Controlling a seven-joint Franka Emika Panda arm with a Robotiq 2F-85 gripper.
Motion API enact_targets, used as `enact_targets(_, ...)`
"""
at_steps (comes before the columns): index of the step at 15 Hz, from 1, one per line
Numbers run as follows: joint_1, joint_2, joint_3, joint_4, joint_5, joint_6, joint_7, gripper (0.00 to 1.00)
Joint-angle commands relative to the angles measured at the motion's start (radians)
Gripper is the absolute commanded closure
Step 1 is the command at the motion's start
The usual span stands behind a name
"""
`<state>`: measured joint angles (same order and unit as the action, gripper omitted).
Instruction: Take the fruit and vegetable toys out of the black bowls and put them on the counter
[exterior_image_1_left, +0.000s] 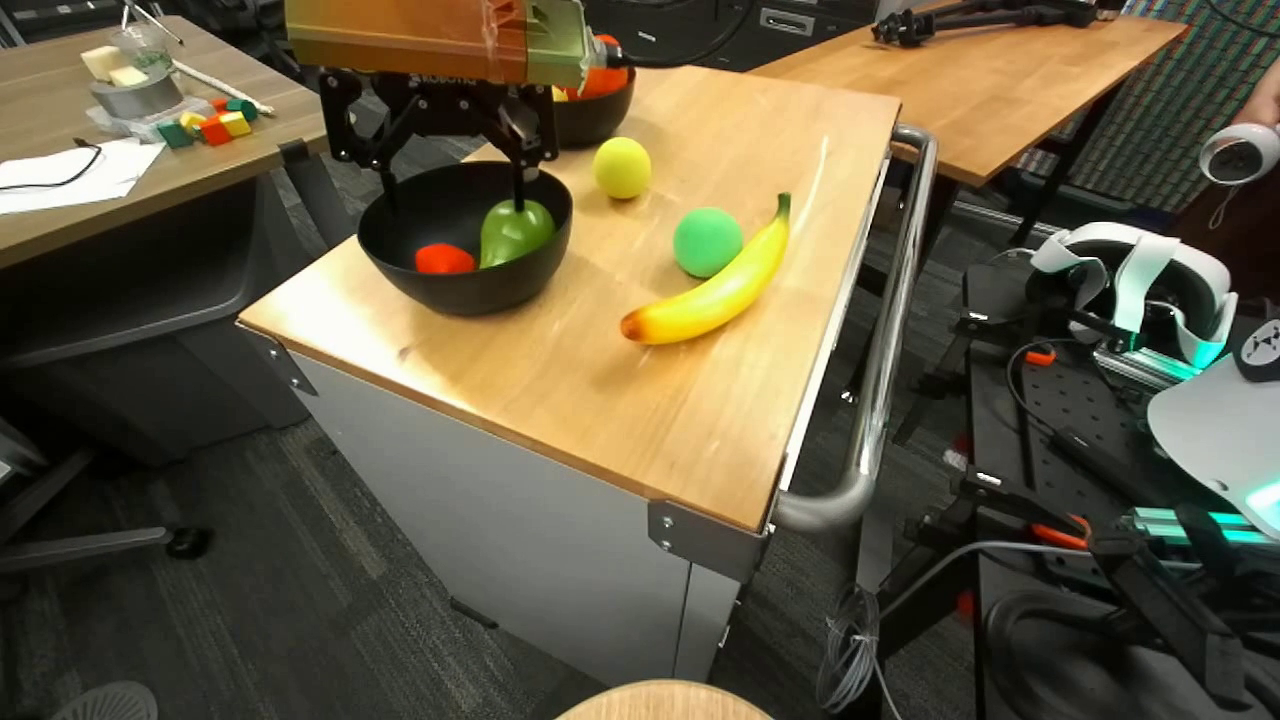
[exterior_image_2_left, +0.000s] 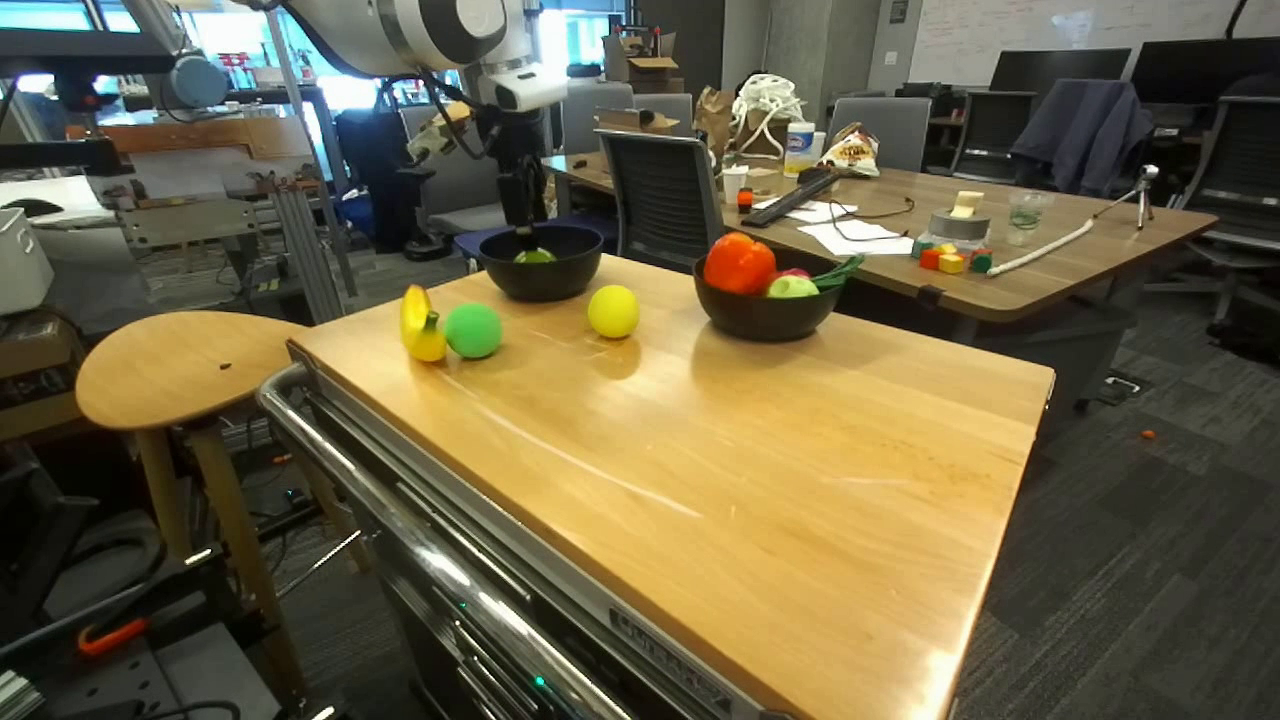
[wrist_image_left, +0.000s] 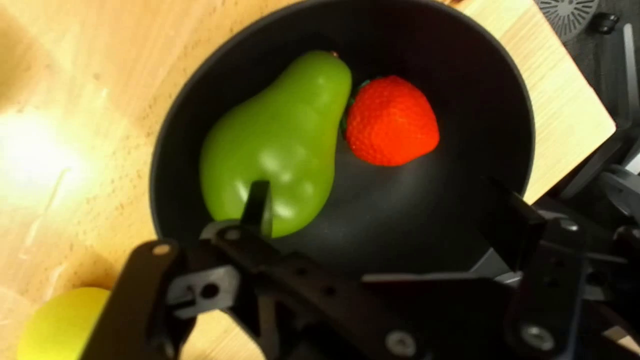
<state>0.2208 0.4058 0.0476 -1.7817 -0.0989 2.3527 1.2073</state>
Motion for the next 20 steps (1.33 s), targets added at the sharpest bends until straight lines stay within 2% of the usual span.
enact_targets(1,0.023,0.024,-0.014,0.071,0.012,-0.102,0.036,0.00)
enact_targets(5,0.022,0.036,-0.019,0.086,0.003,-0.148,0.058,0.00)
enact_targets(15,0.026,0.106,-0.059,0.117,-0.012,-0.136,0.118,0.00)
enact_targets(16,0.026,0.112,-0.059,0.119,-0.010,-0.137,0.121,0.15)
enact_targets(17,0.027,0.116,-0.059,0.121,-0.009,-0.136,0.123,0.26)
enact_targets(20,0.029,0.123,-0.057,0.120,-0.007,-0.137,0.126,0.50)
